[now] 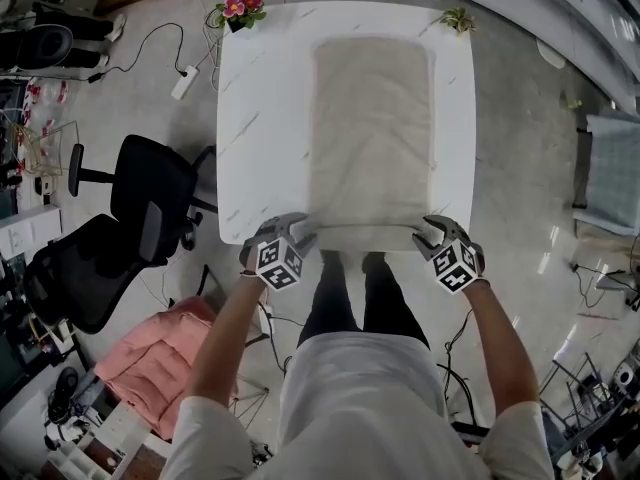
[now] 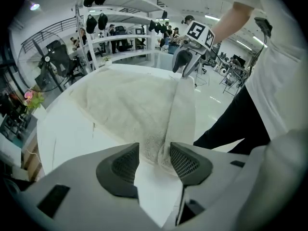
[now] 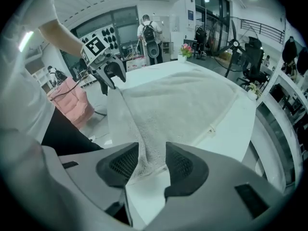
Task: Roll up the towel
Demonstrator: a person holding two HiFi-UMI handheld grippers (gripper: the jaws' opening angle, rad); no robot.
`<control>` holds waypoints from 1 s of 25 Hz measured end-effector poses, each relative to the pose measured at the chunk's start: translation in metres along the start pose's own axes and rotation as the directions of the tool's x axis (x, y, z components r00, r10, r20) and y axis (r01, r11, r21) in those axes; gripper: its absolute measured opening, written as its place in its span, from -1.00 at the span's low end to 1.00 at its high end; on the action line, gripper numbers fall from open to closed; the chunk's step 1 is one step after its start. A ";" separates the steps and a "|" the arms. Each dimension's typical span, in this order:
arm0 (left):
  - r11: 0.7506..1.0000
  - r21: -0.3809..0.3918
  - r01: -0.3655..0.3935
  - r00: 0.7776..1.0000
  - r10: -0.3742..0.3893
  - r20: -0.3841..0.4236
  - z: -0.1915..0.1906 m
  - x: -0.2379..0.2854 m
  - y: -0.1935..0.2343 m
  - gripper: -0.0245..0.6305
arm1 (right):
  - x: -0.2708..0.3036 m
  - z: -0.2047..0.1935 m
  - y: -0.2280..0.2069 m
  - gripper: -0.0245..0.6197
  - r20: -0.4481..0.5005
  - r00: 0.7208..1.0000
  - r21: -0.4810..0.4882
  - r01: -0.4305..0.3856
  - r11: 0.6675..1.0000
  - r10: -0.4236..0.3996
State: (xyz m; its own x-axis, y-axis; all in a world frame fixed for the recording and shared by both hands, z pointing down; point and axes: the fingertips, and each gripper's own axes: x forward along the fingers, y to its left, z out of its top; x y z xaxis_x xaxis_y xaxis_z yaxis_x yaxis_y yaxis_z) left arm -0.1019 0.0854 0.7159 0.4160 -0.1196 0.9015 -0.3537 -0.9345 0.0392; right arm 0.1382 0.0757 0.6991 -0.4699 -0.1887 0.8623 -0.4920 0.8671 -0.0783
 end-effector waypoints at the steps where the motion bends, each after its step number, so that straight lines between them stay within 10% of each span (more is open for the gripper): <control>1: 1.000 -0.007 -0.012 1.000 0.012 0.009 0.001 -0.004 0.001 -0.26 | -0.004 0.002 0.000 -0.34 0.011 1.000 0.003 0.009 1.000 -0.009; 25: 0.982 0.182 -0.044 0.999 0.041 0.016 -0.023 0.028 -0.048 -0.46 | 0.032 -0.049 0.055 -0.29 -0.101 0.993 -0.274 0.032 0.961 -0.062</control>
State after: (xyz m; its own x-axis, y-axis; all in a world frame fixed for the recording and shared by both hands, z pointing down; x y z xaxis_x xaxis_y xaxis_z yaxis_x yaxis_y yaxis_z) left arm -0.0923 0.1345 0.7487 0.4146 -0.1636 0.8952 -0.2134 -0.9738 -0.0792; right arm 0.1323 0.1402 0.7468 -0.3622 -0.1942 0.9117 -0.2868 0.9538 0.0893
